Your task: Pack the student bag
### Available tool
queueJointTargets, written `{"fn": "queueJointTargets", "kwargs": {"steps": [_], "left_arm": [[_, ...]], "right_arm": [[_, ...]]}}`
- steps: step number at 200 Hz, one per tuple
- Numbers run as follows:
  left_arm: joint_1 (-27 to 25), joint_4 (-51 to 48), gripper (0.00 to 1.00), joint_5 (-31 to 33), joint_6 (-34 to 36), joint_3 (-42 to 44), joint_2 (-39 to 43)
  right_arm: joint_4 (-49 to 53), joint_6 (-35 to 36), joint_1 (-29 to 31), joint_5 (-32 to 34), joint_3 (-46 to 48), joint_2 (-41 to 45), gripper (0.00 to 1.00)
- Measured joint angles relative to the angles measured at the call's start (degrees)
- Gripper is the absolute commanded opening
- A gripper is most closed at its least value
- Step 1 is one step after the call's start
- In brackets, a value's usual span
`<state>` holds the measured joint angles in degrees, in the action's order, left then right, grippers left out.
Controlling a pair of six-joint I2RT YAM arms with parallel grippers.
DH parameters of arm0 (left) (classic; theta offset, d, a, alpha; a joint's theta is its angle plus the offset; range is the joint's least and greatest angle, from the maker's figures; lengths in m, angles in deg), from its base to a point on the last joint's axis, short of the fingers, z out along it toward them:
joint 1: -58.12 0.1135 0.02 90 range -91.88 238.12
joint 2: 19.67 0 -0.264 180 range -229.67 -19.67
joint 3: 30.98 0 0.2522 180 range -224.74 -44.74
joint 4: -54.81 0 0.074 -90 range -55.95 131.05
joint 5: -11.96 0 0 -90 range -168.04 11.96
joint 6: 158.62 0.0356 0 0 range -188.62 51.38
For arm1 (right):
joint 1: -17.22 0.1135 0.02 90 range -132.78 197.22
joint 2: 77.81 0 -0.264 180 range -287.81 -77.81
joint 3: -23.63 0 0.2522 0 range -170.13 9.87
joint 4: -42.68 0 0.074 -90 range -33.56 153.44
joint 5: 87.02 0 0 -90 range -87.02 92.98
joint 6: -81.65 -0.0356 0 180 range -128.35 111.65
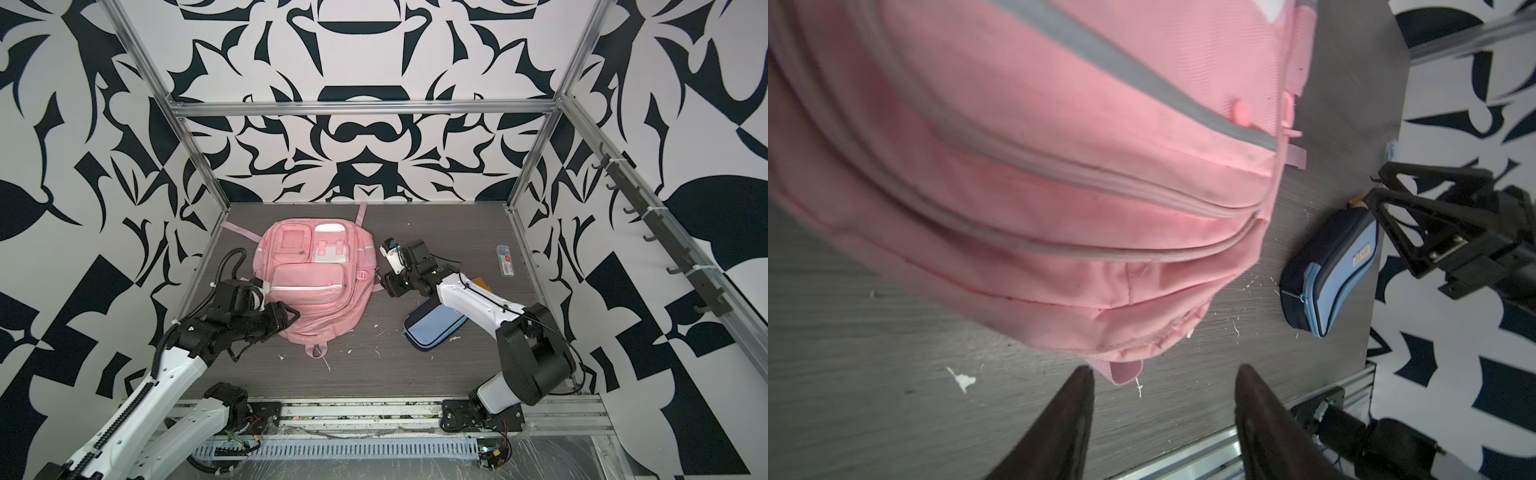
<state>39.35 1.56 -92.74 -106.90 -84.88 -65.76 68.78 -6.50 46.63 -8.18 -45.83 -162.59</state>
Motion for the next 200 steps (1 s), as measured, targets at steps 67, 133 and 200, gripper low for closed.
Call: {"fn": "queueJointTargets", "kwargs": {"steps": [67, 133, 200], "left_arm": [[-3.1, -0.2, 0.71, -3.6, 22.3, -17.8, -19.8], [-10.1, -3.7, 0.84, -0.1, 42.7, -25.7, -34.8], [-12.6, -2.3, 0.92, 7.6, 50.0, -25.2, -38.9]], "right_arm": [[4.2, -0.3, 0.0, -0.1, -0.1, 2.0, 0.77], [4.5, -1.9, 0.0, 1.4, 0.0, 3.7, 0.78], [5.6, -2.1, 0.0, 2.4, 0.3, 5.6, 0.76]]}}
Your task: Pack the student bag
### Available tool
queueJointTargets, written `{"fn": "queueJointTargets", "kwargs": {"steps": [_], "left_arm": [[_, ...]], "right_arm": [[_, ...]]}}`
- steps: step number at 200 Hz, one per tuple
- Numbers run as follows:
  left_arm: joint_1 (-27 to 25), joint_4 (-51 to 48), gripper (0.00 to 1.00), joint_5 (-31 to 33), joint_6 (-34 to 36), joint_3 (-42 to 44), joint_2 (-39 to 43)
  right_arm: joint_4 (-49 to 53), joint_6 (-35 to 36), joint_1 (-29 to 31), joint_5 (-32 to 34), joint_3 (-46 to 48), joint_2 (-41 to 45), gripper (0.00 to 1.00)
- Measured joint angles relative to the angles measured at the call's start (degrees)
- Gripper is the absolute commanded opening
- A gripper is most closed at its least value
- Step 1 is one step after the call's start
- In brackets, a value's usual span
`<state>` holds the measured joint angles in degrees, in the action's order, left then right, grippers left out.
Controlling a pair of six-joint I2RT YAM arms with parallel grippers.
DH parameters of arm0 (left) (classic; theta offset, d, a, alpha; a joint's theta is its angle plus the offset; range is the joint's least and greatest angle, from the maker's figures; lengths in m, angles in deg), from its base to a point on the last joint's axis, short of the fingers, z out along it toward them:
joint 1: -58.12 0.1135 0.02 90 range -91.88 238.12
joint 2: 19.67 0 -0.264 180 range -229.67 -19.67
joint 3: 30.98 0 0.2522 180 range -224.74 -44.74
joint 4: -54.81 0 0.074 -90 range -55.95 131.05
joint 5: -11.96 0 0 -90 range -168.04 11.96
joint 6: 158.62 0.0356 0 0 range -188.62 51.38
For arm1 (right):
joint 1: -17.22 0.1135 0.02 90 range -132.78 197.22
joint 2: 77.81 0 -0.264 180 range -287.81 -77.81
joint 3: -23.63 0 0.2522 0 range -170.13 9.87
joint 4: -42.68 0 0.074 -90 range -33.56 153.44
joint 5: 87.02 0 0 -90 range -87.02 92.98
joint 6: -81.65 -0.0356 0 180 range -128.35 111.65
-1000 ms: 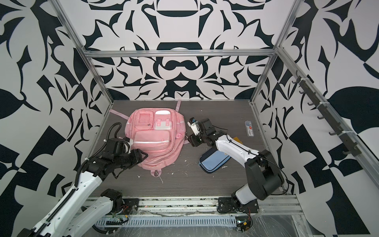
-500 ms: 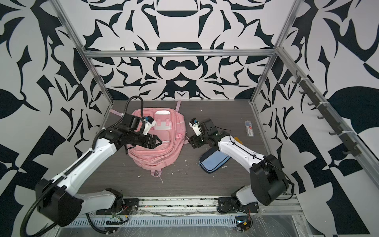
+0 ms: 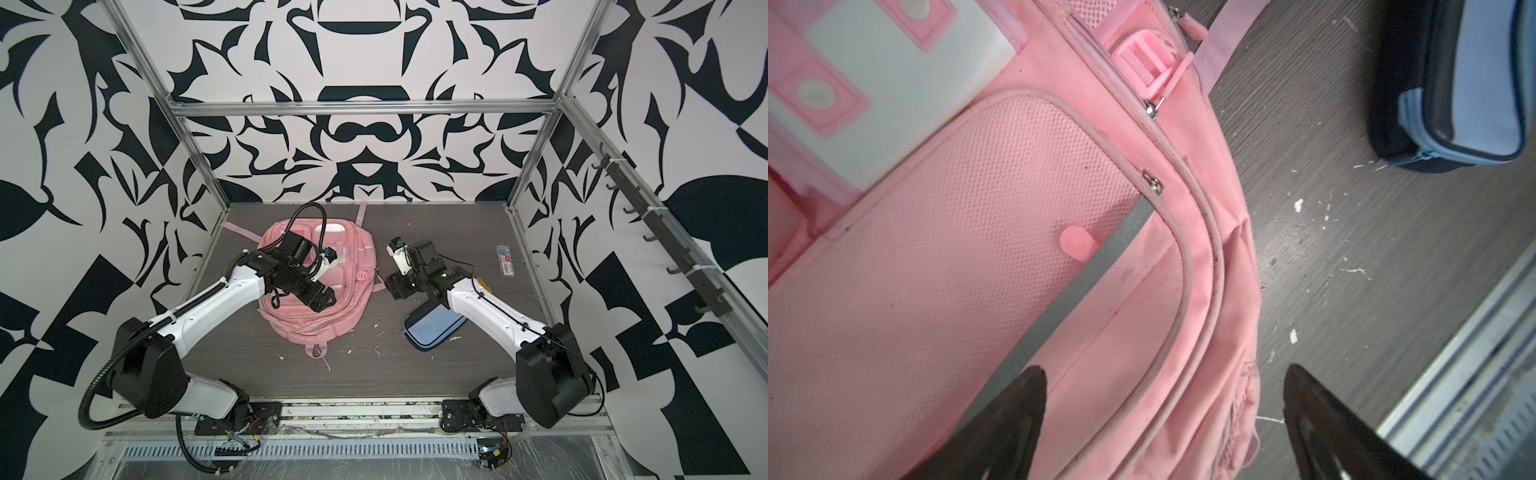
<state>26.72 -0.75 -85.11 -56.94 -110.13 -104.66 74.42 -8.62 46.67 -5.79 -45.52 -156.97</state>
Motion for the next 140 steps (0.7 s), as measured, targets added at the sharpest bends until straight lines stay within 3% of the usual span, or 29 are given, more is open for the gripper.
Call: {"fn": "queueJointTargets", "kwargs": {"steps": [67, 107, 140], "left_arm": [[-2.8, 5.1, 0.86, 12.6, 3.0, 4.8, -2.1], [-4.6, 9.2, 0.68, 19.8, 4.9, 8.6, -2.1], [-6.2, 12.2, 0.45, 22.8, 5.9, 10.8, -2.1]], "right_arm": [[-0.4, -2.1, 0.0, 0.5, 0.1, 0.0, 0.75], [-2.0, -4.8, -0.3, 1.6, 0.0, -0.5, 0.74], [-1.9, -5.8, -0.9, 2.1, -0.4, -1.7, 0.71]]}}
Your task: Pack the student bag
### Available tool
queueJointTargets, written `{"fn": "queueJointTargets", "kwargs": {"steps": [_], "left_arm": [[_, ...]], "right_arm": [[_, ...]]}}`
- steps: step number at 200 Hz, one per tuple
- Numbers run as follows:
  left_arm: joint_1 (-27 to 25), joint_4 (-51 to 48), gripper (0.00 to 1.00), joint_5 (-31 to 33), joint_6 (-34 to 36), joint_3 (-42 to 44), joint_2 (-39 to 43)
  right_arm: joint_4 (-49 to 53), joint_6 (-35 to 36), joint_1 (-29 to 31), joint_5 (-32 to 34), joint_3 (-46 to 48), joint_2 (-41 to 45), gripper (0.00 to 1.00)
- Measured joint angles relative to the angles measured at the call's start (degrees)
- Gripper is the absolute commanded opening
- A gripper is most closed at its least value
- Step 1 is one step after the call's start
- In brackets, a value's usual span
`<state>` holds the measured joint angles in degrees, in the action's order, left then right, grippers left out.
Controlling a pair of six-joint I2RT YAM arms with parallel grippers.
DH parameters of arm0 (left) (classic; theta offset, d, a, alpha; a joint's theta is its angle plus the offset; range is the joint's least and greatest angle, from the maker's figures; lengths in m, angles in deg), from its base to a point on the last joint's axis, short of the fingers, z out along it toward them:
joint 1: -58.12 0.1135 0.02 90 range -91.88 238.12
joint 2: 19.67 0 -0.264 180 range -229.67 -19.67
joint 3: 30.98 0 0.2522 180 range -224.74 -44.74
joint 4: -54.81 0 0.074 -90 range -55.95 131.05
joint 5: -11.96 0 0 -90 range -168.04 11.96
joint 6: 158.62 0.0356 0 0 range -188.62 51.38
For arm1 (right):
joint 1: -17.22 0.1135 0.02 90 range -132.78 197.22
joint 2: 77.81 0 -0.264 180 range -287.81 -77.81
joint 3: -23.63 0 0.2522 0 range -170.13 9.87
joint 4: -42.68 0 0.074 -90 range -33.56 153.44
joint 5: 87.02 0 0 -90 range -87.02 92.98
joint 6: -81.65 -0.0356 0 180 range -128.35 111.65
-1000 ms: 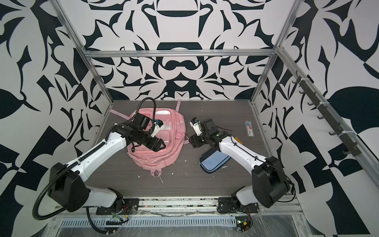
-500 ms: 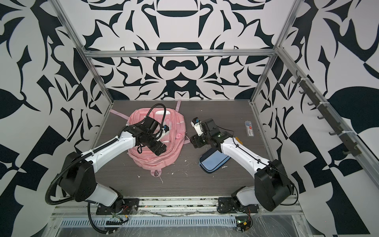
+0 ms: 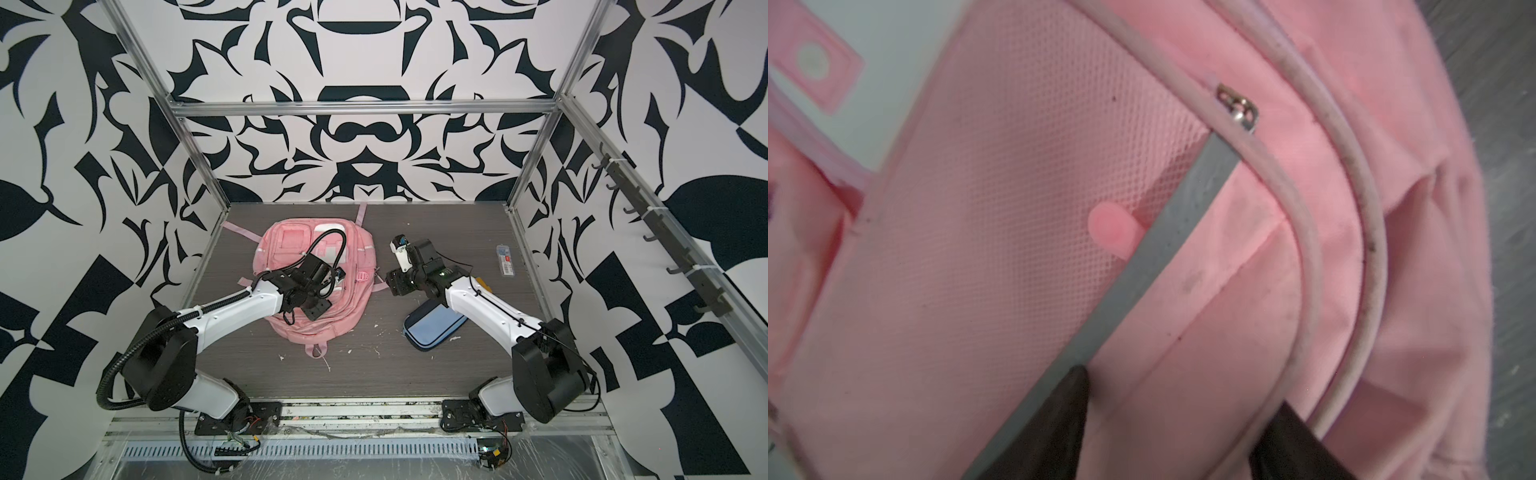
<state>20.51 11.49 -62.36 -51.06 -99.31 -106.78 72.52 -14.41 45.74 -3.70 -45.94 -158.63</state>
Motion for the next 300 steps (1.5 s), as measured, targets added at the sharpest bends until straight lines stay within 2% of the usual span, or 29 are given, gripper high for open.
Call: {"fn": "queueJointTargets", "kwargs": {"steps": [10, 26, 41, 88, 144, 223, 267, 288, 300], "left_arm": [[-0.2, 0.7, 0.37, 1.2, -0.4, 0.3, 0.0], [-0.2, 1.5, 0.14, 2.5, 0.4, 0.4, 0.0], [-0.2, 2.3, 0.0, 2.8, 0.9, 0.3, 0.0], [0.0, 1.2, 0.0, 0.6, -1.3, -0.6, 0.5], [-0.1, -3.5, 0.0, -4.2, -5.2, -0.7, 7.6], [-1.0, -10.3, 0.0, -7.1, -8.1, -0.9, 12.1], [-1.0, -11.8, 0.0, -8.0, -9.3, -1.4, 13.6], [-1.2, -12.3, 0.0, -8.5, -10.3, -1.8, 13.6], [-1.2, -12.3, 0.0, -8.7, -10.6, -1.8, 13.6]], "right_arm": [[0.1, -0.2, -0.3, 0.1, -0.5, -0.2, 0.71], [0.2, -0.3, -0.7, 0.0, -1.4, -0.4, 0.71], [0.2, -0.1, -0.8, -0.9, -2.4, -0.8, 0.72], [0.2, 6.8, -1.0, -9.6, -2.7, -2.3, 0.75], [2.6, 19.1, -1.0, -18.9, -9.1, -9.9, 0.72], [9.6, 30.3, 1.8, -24.1, -22.1, -21.1, 0.61], [12.7, 33.9, 5.1, -24.9, -22.9, -24.0, 0.54], [13.0, 34.9, 5.9, -24.8, -22.9, -24.6, 0.47], [12.7, 35.2, 6.0, -24.2, -22.8, -25.0, 0.47]]}}
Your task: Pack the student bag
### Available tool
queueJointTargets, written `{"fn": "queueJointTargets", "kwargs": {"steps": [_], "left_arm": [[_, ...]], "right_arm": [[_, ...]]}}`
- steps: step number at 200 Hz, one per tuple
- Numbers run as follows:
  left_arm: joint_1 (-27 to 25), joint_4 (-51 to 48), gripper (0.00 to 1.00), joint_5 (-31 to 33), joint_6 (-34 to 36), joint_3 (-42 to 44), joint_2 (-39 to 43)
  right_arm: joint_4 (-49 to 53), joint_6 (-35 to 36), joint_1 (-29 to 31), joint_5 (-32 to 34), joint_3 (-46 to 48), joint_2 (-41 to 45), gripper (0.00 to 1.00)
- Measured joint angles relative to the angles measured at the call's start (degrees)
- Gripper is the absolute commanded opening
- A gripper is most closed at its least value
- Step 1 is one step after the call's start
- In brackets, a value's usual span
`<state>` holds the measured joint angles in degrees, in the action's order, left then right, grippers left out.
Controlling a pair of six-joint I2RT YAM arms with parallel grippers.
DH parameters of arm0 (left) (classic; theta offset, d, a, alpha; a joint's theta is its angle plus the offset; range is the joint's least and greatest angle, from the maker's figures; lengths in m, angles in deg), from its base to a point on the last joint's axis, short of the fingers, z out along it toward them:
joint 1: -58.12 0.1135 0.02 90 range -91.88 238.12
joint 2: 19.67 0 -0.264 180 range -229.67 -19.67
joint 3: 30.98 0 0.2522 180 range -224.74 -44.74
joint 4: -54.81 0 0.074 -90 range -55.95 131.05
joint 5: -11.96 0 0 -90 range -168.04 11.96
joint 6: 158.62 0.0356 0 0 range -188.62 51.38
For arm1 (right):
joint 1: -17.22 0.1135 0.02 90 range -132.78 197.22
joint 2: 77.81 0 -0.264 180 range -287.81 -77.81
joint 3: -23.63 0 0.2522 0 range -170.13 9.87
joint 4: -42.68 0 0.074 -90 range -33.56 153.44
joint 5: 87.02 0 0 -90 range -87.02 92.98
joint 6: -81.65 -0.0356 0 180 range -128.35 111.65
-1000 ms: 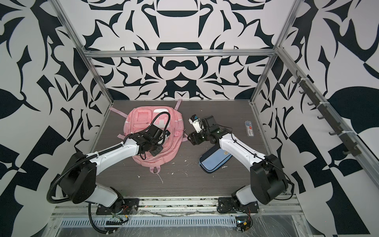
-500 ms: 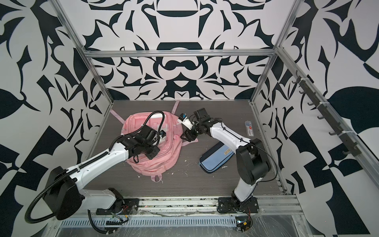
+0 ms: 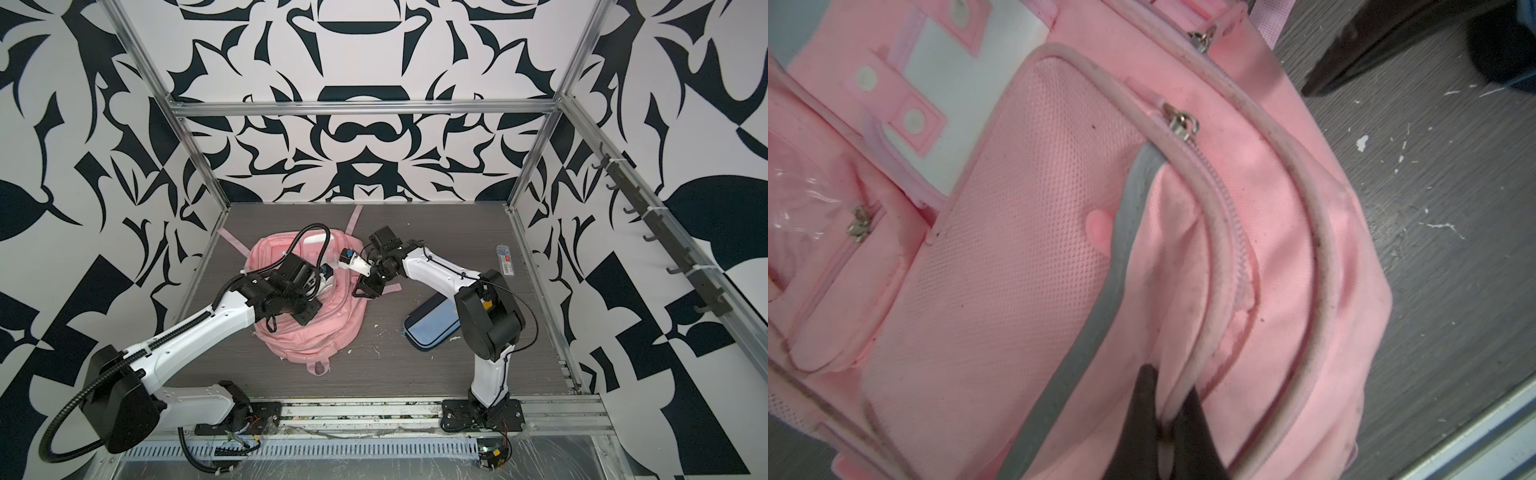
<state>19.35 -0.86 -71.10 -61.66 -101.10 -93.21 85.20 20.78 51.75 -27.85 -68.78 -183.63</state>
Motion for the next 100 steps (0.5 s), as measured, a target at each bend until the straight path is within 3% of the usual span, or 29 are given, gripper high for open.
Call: {"fn": "queueJointTargets", "kwargs": {"steps": [42, 100], "left_arm": [[-0.1, 0.0, 0.0, -0.3, -0.9, 0.0, 0.0], [-0.3, 0.0, 0.0, -0.4, -1.5, 0.0, 0.0]], "right_arm": [[-3.4, -0.5, 0.3, 2.9, 0.5, -2.6, 0.43], [-8.1, -2.4, 0.6, 5.1, 1.4, -4.3, 0.22]]}}
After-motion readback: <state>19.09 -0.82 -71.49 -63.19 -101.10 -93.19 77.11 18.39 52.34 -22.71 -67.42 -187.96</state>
